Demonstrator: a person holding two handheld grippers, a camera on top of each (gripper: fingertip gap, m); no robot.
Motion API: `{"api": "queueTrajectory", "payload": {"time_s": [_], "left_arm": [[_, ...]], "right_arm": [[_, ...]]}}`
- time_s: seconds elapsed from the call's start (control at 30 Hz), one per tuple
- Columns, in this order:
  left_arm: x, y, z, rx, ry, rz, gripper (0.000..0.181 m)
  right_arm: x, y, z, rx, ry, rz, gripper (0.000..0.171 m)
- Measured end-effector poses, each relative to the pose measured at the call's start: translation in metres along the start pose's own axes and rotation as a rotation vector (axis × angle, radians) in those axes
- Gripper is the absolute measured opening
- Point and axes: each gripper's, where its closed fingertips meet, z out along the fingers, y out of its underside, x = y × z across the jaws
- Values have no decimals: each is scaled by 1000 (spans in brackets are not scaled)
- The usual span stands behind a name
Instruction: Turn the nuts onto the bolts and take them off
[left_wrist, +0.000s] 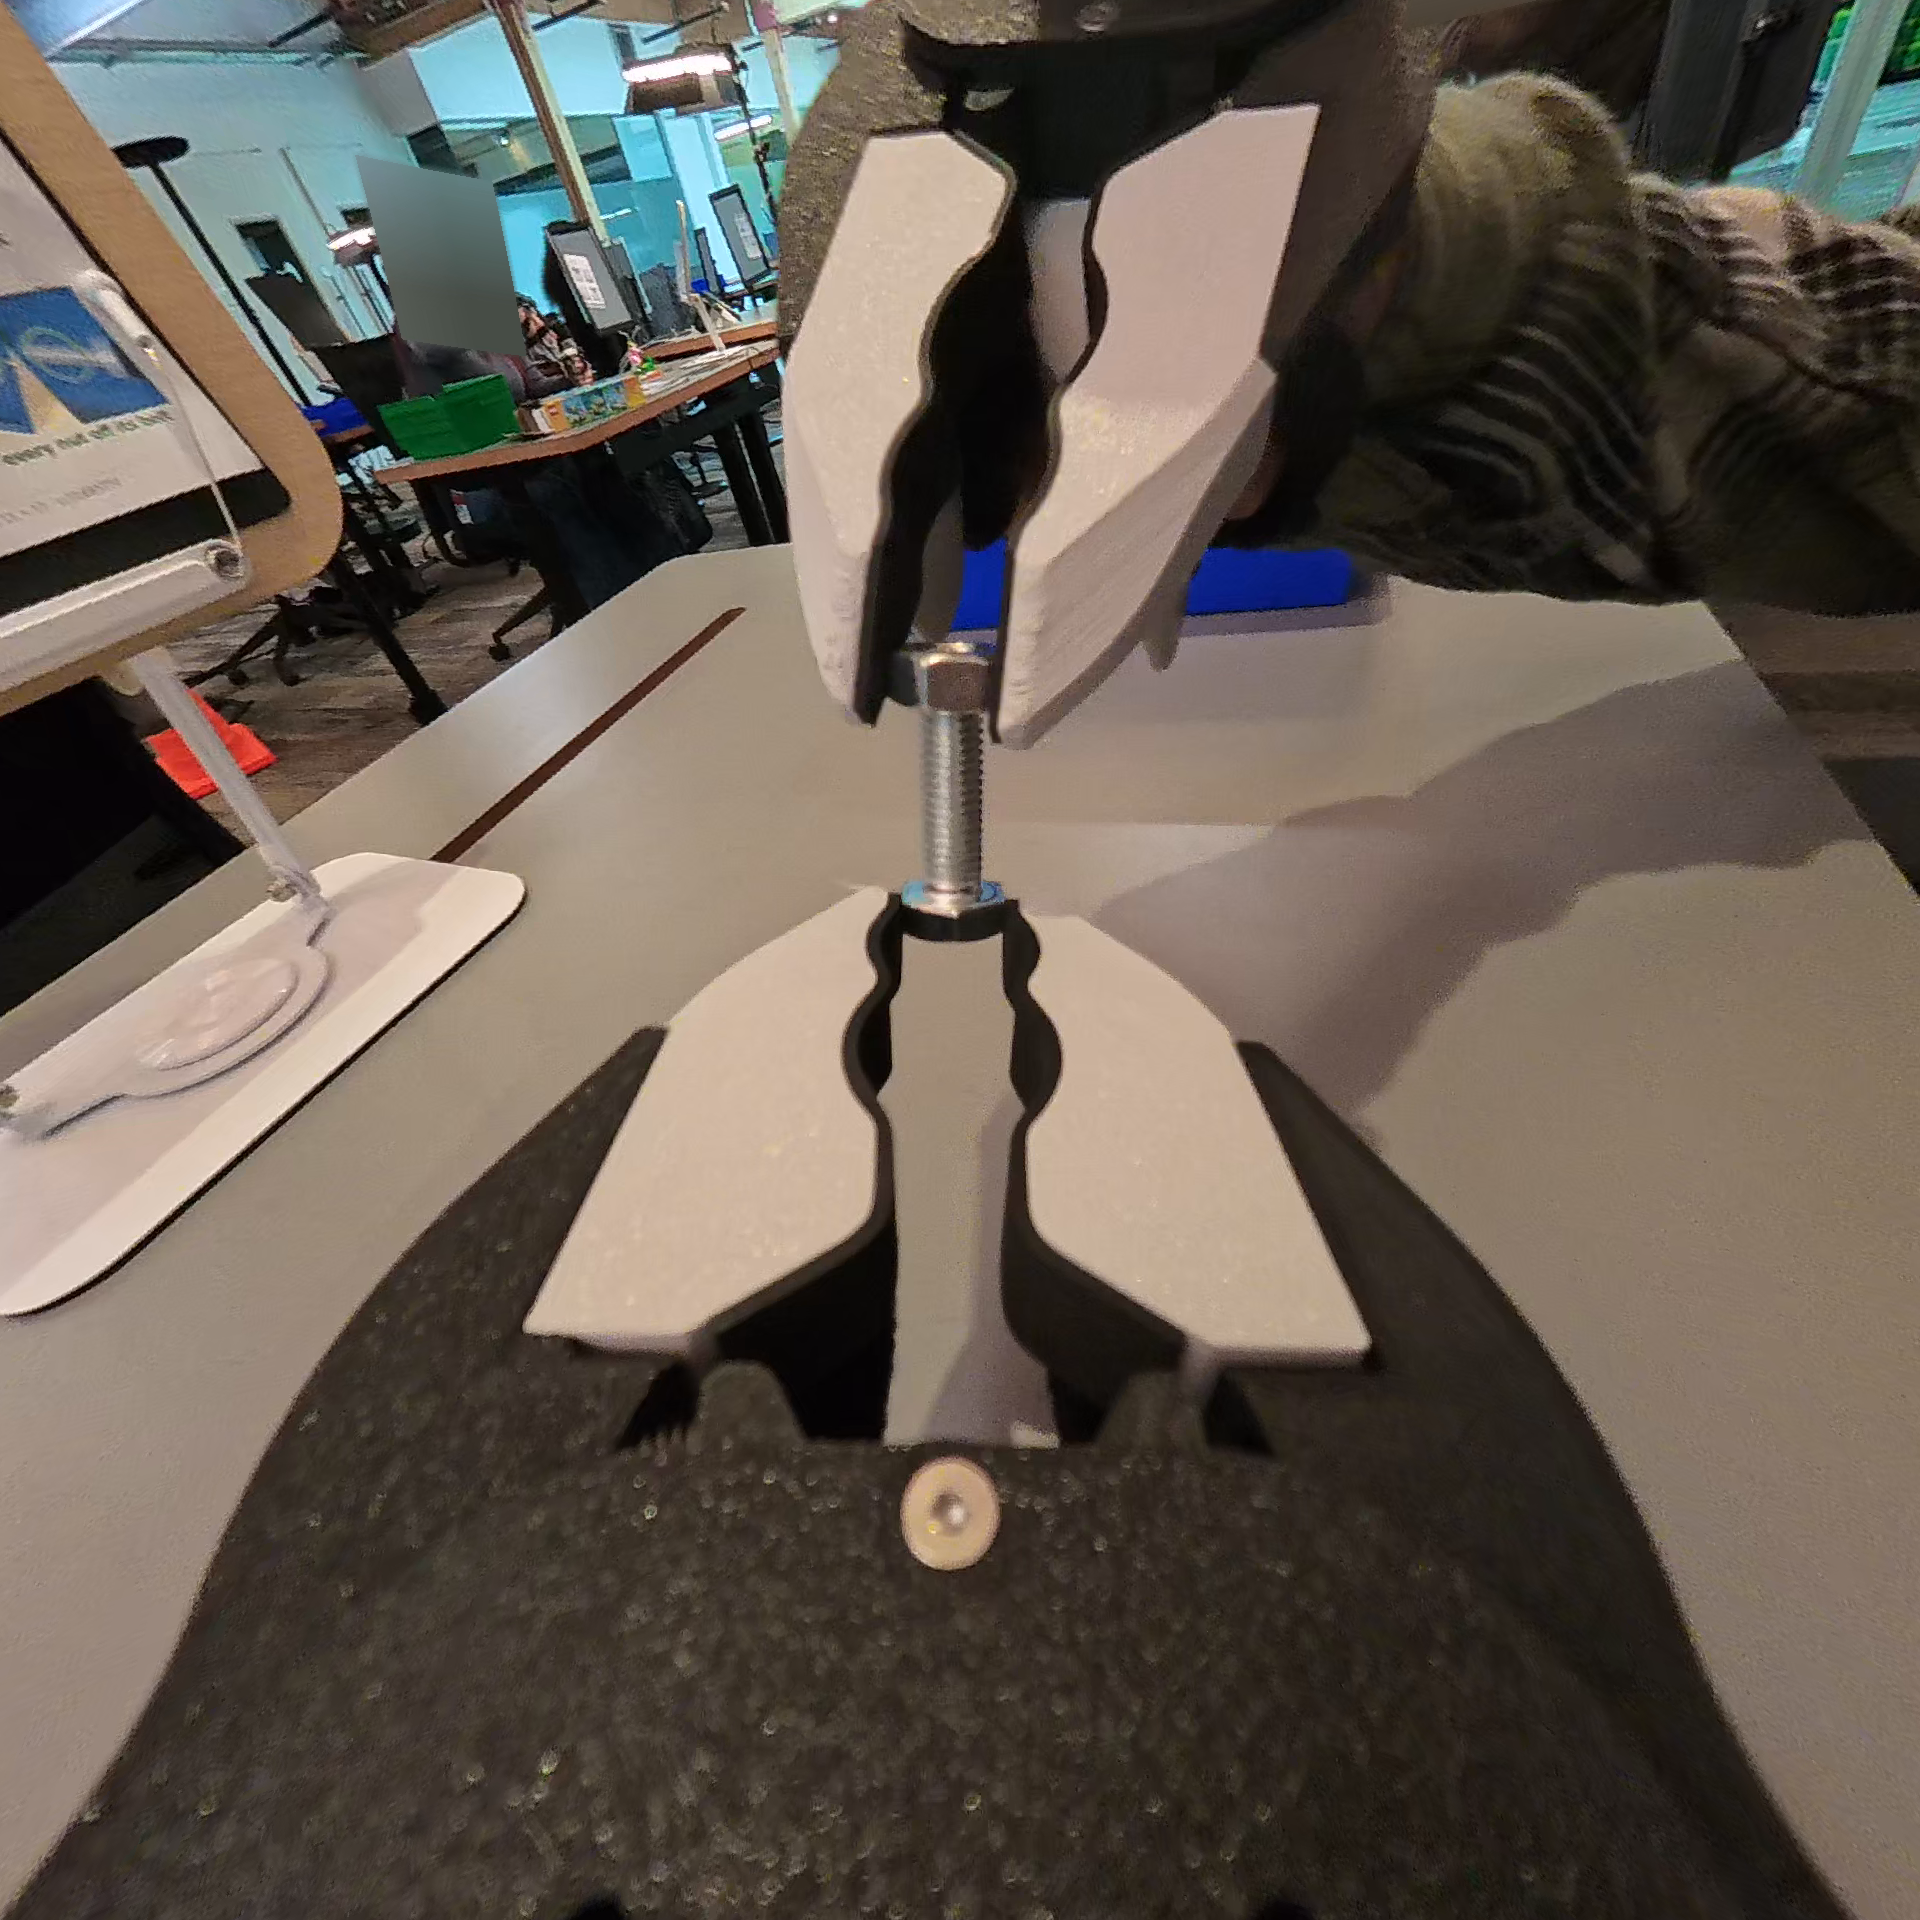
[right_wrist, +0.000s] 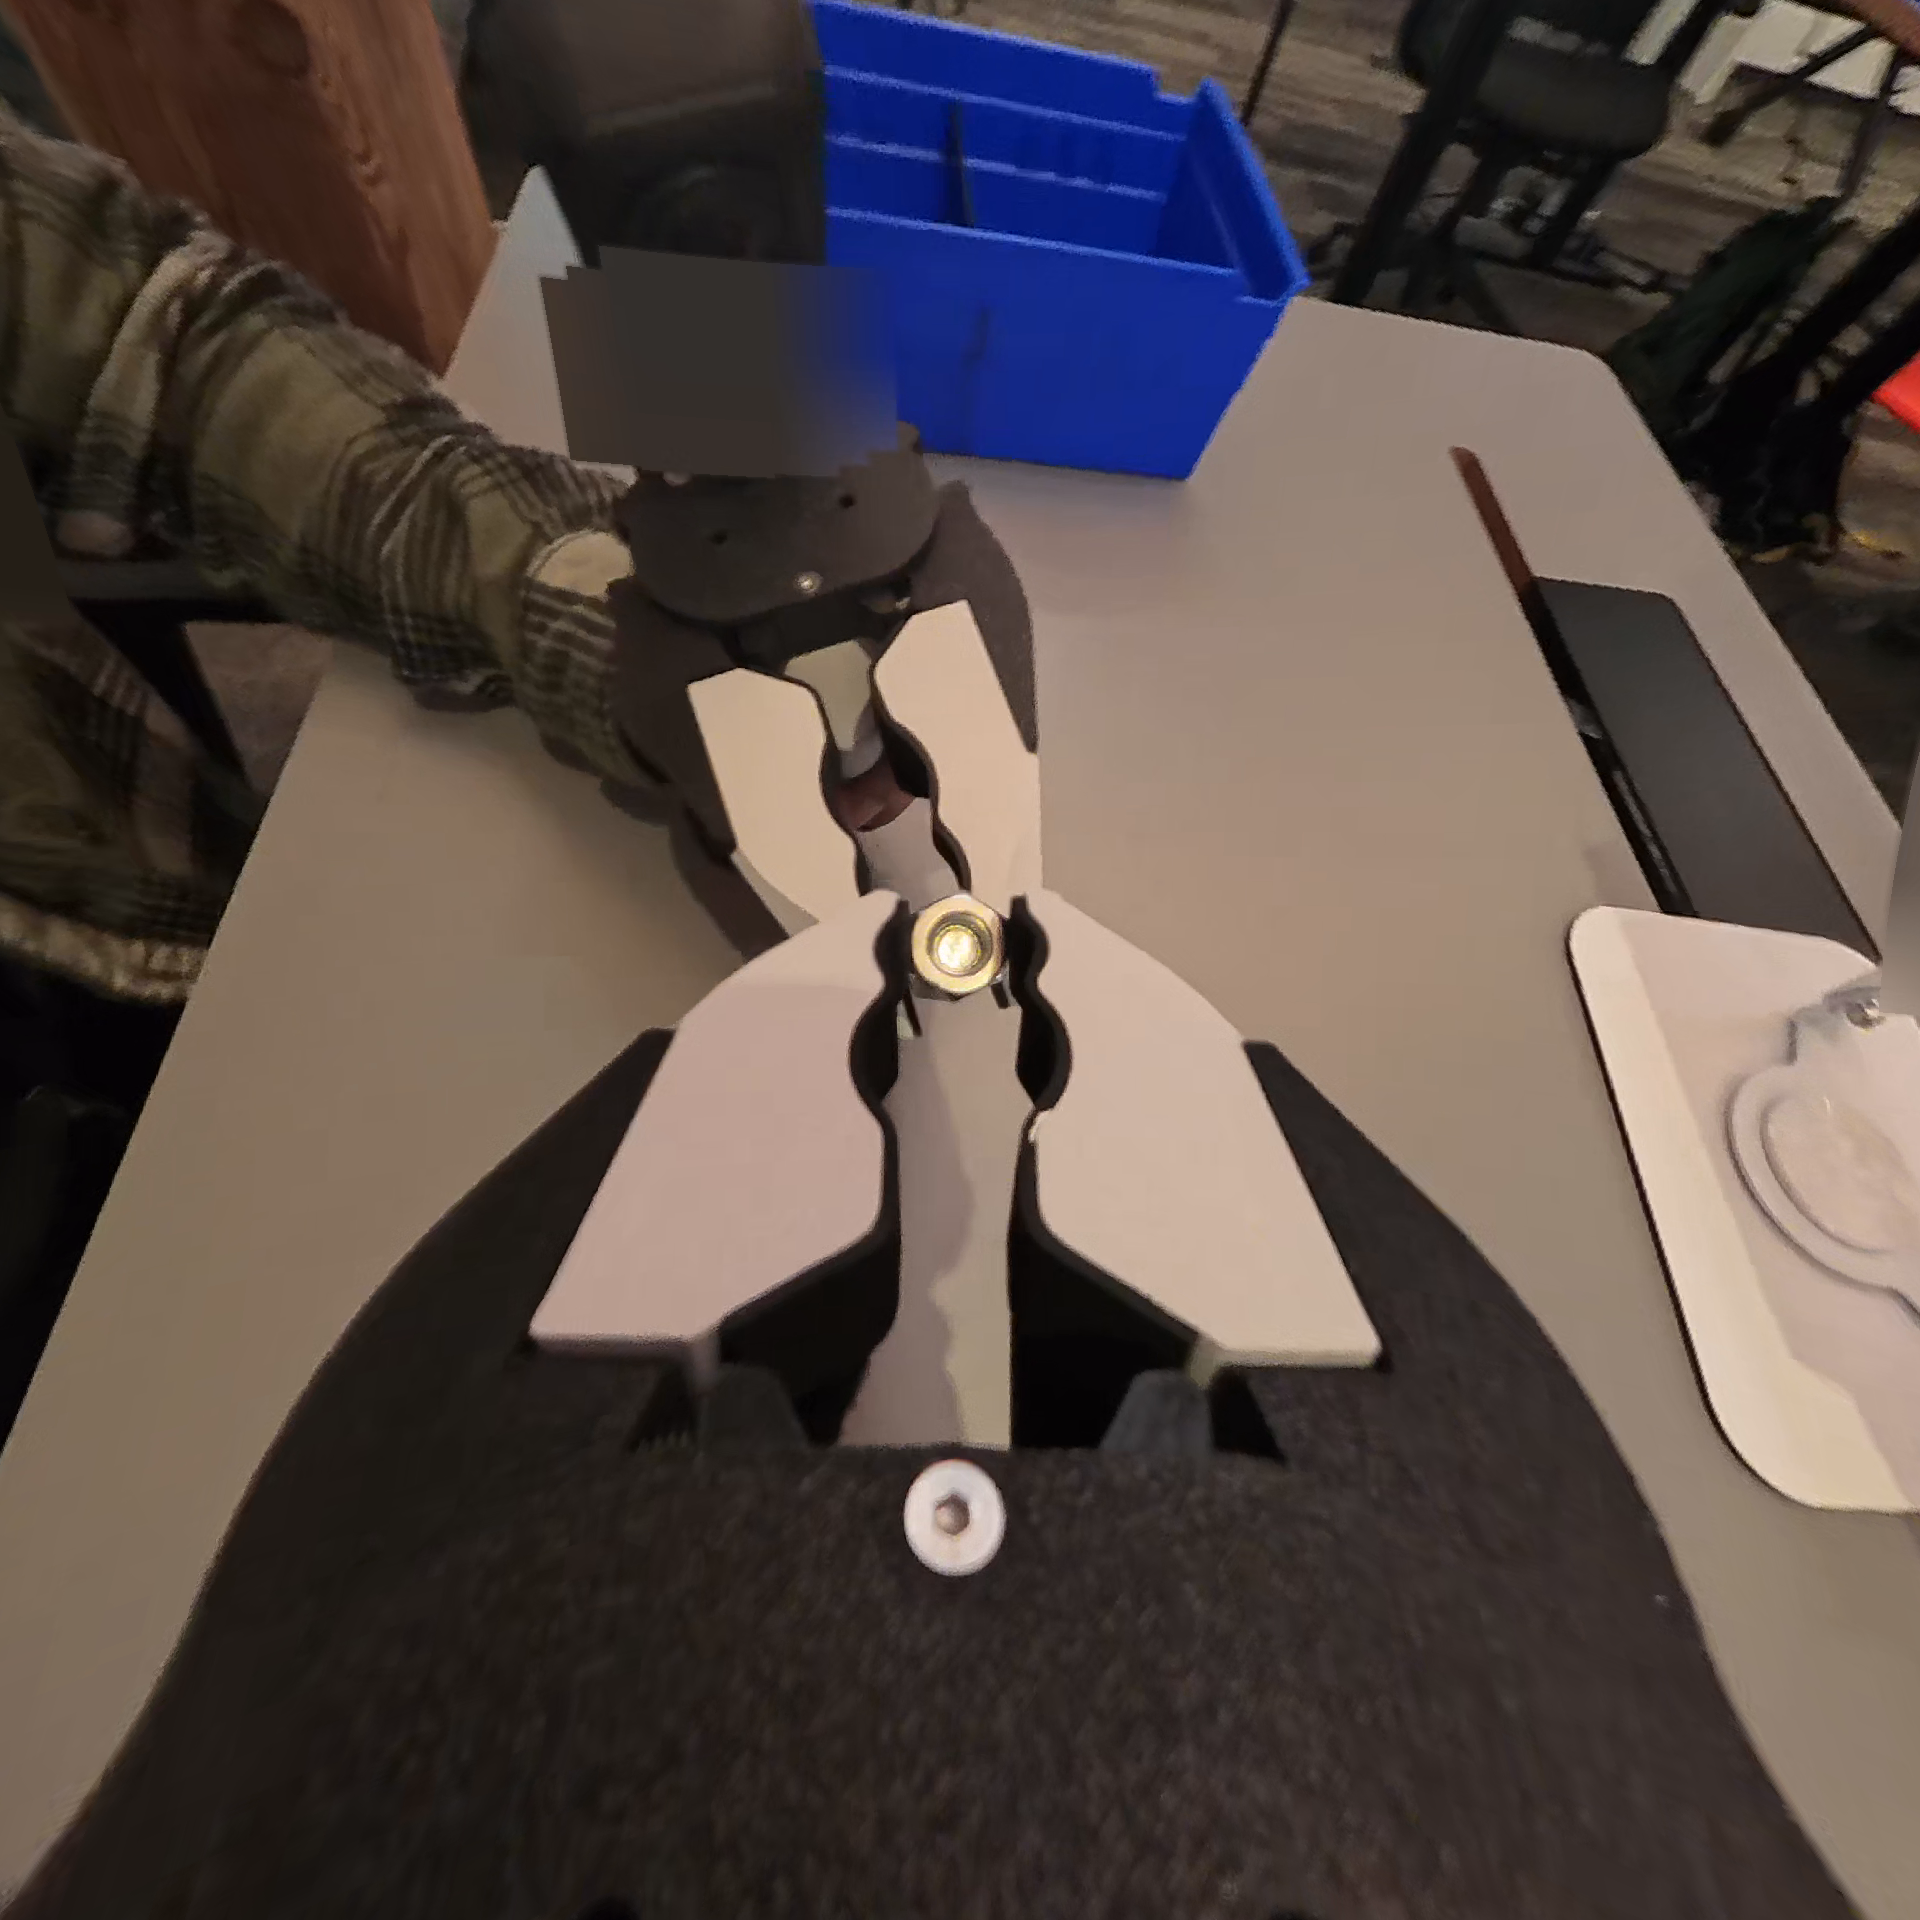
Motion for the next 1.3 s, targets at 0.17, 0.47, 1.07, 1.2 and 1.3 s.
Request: {"api": "queueTrajectory", "payload": {"time_s": [0.17,0.47,1.07,1.2,1.3], "left_arm": [[-6,-4,-3,16,-48,3,18],[-6,-8,-5,38,-44,-20,18],[-6,-12,-7,97,13,-124,18],[-7,-13,-8,111,28,-152,18],[-6,-13,-7,107,32,-151,18]], "right_arm": [[6,-7,1,76,114,131,17],[6,-13,1,129,131,204,17],[7,-26,-6,237,119,146,56],[-4,-31,-6,368,87,109,70],[-9,-31,-2,373,77,89,73]]}}
